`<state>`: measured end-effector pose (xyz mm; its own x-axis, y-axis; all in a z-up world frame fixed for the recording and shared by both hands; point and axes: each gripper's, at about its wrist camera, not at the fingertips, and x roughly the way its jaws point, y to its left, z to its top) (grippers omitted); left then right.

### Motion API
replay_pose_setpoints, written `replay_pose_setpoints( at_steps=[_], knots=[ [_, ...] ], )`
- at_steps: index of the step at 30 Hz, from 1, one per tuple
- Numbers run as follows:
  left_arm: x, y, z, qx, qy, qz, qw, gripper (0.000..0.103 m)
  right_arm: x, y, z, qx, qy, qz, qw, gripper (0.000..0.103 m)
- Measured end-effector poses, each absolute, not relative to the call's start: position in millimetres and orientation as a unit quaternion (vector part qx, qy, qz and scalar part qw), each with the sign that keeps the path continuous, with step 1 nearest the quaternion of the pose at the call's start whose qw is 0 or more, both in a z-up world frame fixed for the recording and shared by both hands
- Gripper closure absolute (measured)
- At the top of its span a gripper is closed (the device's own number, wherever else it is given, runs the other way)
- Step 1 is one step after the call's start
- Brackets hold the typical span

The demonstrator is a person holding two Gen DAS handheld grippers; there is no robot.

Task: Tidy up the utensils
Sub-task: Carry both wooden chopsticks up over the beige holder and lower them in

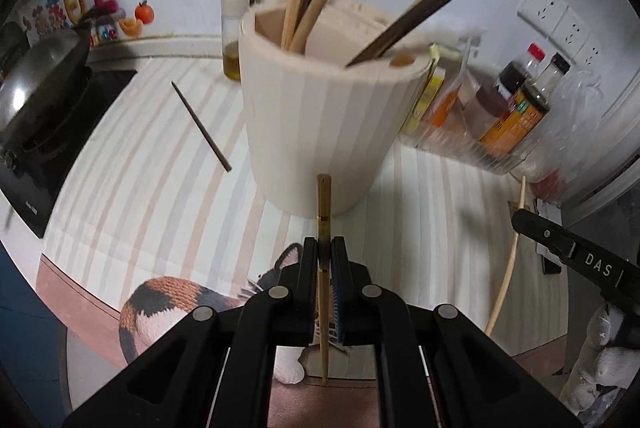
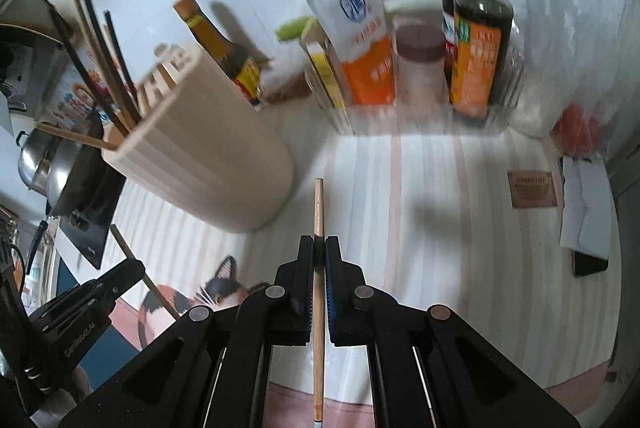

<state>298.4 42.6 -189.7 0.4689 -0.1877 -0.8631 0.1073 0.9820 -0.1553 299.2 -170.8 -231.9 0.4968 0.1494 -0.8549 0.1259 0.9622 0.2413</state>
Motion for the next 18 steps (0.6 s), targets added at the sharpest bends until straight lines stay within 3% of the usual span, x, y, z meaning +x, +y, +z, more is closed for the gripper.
replay_pose_setpoints(
  at_steps=[18],
  knots=[
    [298.6, 82.2, -93.7, -0.071, 0.377, -0.034, 0.923, 0.099, 322.9, -163.4, -99.7, 0.177, 0.355, 0.051, 0.916, 0.098]
  ],
)
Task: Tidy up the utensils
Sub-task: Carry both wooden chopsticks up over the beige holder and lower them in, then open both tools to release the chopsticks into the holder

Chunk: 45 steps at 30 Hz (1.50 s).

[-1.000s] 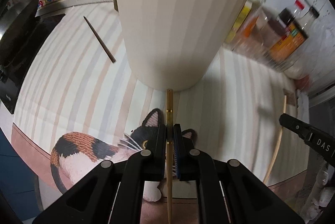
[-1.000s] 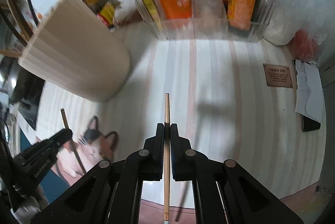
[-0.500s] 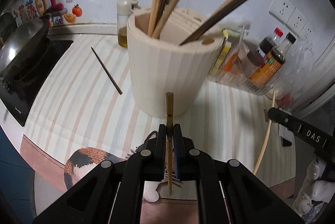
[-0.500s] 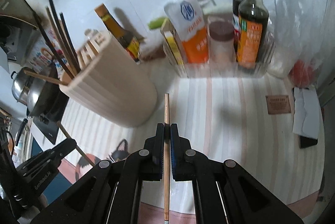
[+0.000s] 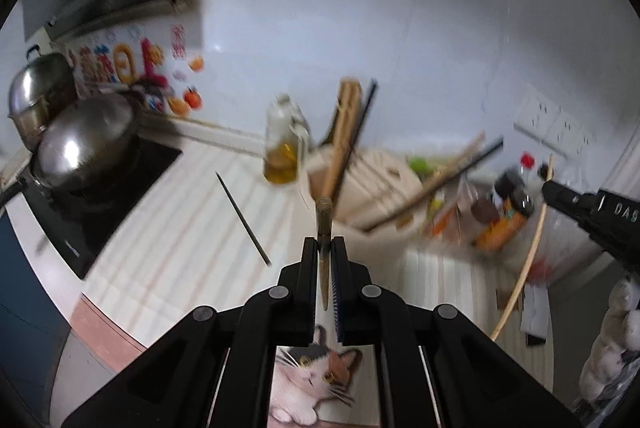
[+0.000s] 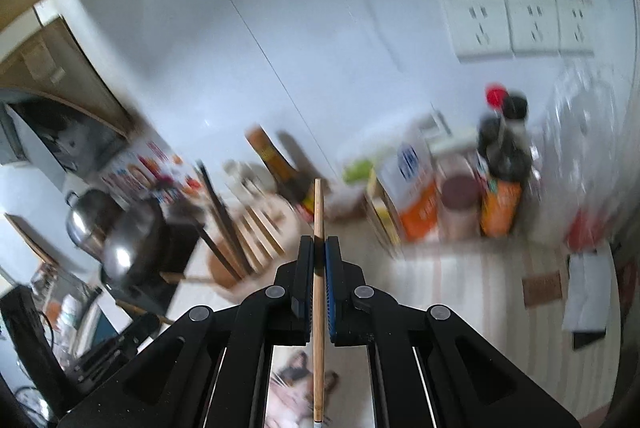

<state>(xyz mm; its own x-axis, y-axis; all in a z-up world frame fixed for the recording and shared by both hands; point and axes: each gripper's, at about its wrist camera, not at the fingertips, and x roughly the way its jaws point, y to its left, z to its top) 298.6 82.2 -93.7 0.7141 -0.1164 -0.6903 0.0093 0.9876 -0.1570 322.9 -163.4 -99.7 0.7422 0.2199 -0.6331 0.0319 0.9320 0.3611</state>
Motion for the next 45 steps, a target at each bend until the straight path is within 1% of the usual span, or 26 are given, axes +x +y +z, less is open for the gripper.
replay_pose_setpoints(
  at_steps=[5, 11, 16, 19, 23, 29, 32, 39, 41, 44, 45],
  knots=[
    [301.5, 107.4, -61.1, -0.101, 0.343, -0.013, 0.934, 0.099, 333.7, -149.6, -51.4, 0.185, 0.313, 0.086, 0.928, 0.098],
    [313.0, 124.2, -7.2, -0.119, 0.291, -0.006, 0.949, 0.099, 358.2, -125.9, 4.2, 0.176, 0.263, 0.109, 0.942, 0.098],
    [326.9, 127.2, 29.7, -0.113, 0.257, -0.009, 0.96, 0.099, 389.0, -109.2, 27.8, 0.174, 0.24, 0.103, 0.949, 0.098],
    [339.7, 124.8, 39.5, -0.105, 0.253, -0.016, 0.962, 0.099, 407.7, -98.3, 25.6, 0.171, 0.24, 0.093, 0.951, 0.098],
    [357.9, 116.6, 32.9, -0.096, 0.269, -0.027, 0.958, 0.099, 430.4, -89.9, 7.9, 0.166, 0.244, 0.069, 0.953, 0.098],
    [391.1, 108.5, -4.4, -0.095, 0.325, -0.041, 0.94, 0.099, 449.7, -85.1, -27.0, 0.175, 0.246, 0.043, 0.952, 0.098],
    [404.8, 108.5, -20.5, -0.101, 0.348, -0.045, 0.931, 0.099, 449.8, -78.9, -36.6, 0.166, 0.233, 0.031, 0.958, 0.098],
    [418.4, 107.8, -38.3, -0.114, 0.385, -0.054, 0.914, 0.099, 444.8, -73.8, -51.8, 0.153, 0.214, 0.023, 0.964, 0.097],
    [417.1, 107.6, -37.7, -0.116, 0.391, -0.054, 0.911, 0.097, 445.0, -72.3, -55.9, 0.152, 0.222, 0.033, 0.963, 0.097],
    [414.2, 109.1, -32.1, -0.123, 0.396, -0.056, 0.908, 0.094, 447.2, -68.5, -61.7, 0.147, 0.254, 0.047, 0.955, 0.096],
    [413.4, 109.5, -29.7, -0.121, 0.395, -0.052, 0.909, 0.089, 446.8, -68.5, -62.3, 0.146, 0.262, 0.052, 0.953, 0.091]
  ],
)
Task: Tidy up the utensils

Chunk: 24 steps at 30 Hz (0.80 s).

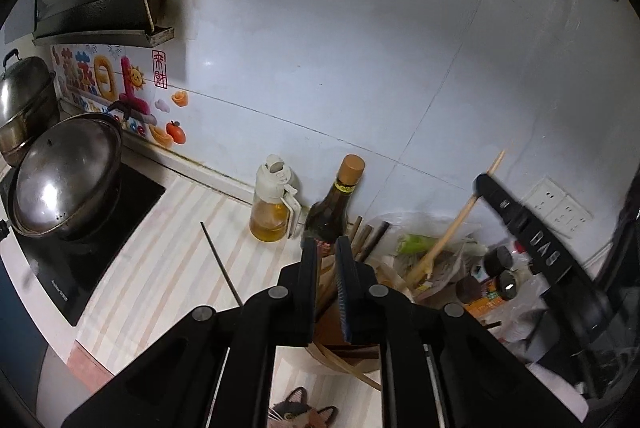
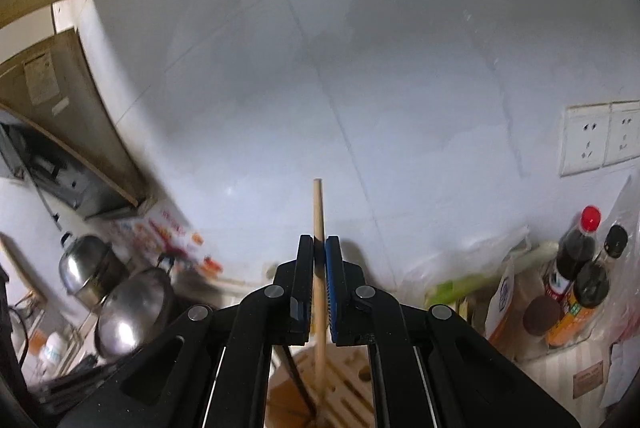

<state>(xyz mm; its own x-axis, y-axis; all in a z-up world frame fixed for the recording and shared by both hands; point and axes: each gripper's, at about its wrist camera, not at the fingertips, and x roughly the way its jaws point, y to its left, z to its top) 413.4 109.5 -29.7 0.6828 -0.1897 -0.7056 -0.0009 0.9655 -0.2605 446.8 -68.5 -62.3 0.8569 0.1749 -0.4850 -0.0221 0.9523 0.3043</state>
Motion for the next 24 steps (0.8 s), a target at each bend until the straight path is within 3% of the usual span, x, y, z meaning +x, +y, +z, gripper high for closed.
replay_pose_setpoints(
  at_steps=[1, 2, 3, 4, 9, 10, 12, 15, 24],
  knots=[
    [412.0, 110.3, -26.3, -0.115, 0.392, -0.041, 0.912, 0.073, 445.5, -68.9, -61.9, 0.146, 0.27, 0.053, 0.95, 0.086],
    [410.0, 111.8, -22.5, -0.113, 0.386, -0.035, 0.915, 0.06, 442.6, -70.7, -60.4, 0.15, 0.273, 0.055, 0.949, 0.074],
    [405.6, 115.4, -16.8, -0.117, 0.376, -0.027, 0.919, 0.031, 439.2, -72.2, -58.6, 0.153, 0.272, 0.056, 0.948, 0.065],
    [403.1, 118.3, -13.9, -0.117, 0.37, -0.02, 0.921, 0.016, 436.1, -74.0, -55.5, 0.153, 0.273, 0.056, 0.948, 0.063],
    [387.4, 131.5, -5.6, -0.103, 0.361, 0.015, 0.927, 0.014, 409.7, -89.7, -36.4, 0.148, 0.279, 0.051, 0.947, 0.043],
    [383.7, 132.8, -7.1, -0.099, 0.361, 0.021, 0.927, 0.008, 404.9, -90.9, -33.4, 0.14, 0.284, 0.045, 0.948, 0.039],
    [376.4, 135.0, -12.5, -0.095, 0.362, 0.028, 0.927, 0.0, 391.8, -93.6, -31.7, 0.125, 0.289, 0.042, 0.948, 0.023],
    [362.1, 132.2, -25.7, -0.075, 0.364, 0.045, 0.927, 0.0, 367.9, -89.8, -40.4, 0.076, 0.305, 0.023, 0.949, 0.007],
    [327.7, 110.7, -59.7, -0.038, 0.384, 0.035, 0.922, 0.0, 317.6, -82.3, -84.2, -0.005, 0.352, -0.018, 0.936, 0.0]
  ],
)
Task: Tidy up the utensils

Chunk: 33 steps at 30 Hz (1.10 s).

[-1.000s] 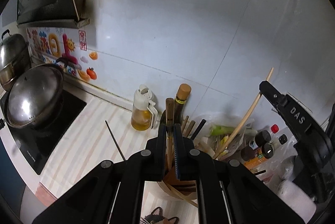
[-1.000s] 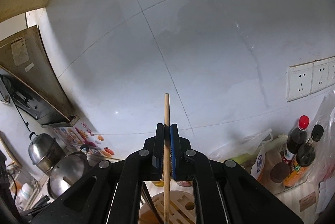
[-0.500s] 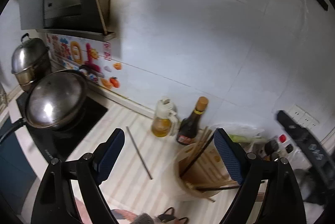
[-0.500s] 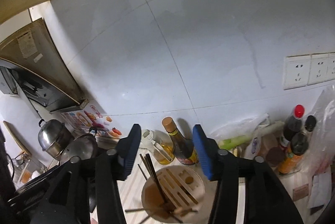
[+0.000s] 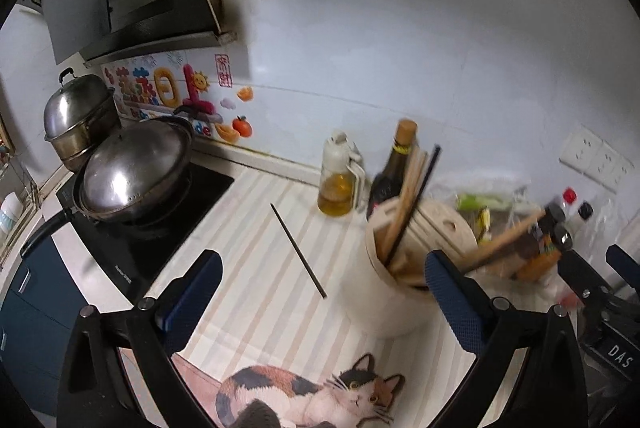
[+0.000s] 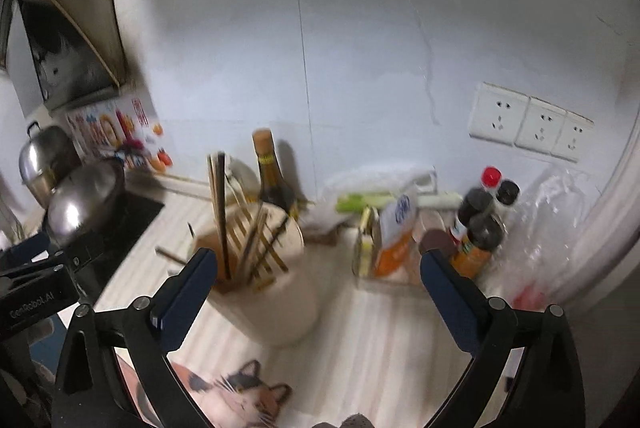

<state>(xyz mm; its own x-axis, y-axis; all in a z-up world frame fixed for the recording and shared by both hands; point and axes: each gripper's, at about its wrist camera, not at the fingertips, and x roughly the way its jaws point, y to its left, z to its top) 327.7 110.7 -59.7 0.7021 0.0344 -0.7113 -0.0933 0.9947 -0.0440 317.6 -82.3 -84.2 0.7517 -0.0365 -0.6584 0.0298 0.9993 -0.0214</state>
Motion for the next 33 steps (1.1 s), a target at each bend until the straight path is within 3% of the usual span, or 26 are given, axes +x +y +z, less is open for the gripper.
replay_pose_setpoints(
  at_steps=[33],
  knots=[
    [66.2, 13.8, 29.3, -0.036, 0.303, 0.108, 0.946, 0.0, 48.3, -149.5, 19.0, -0.042, 0.261, 0.016, 0.964, 0.0]
  ],
)
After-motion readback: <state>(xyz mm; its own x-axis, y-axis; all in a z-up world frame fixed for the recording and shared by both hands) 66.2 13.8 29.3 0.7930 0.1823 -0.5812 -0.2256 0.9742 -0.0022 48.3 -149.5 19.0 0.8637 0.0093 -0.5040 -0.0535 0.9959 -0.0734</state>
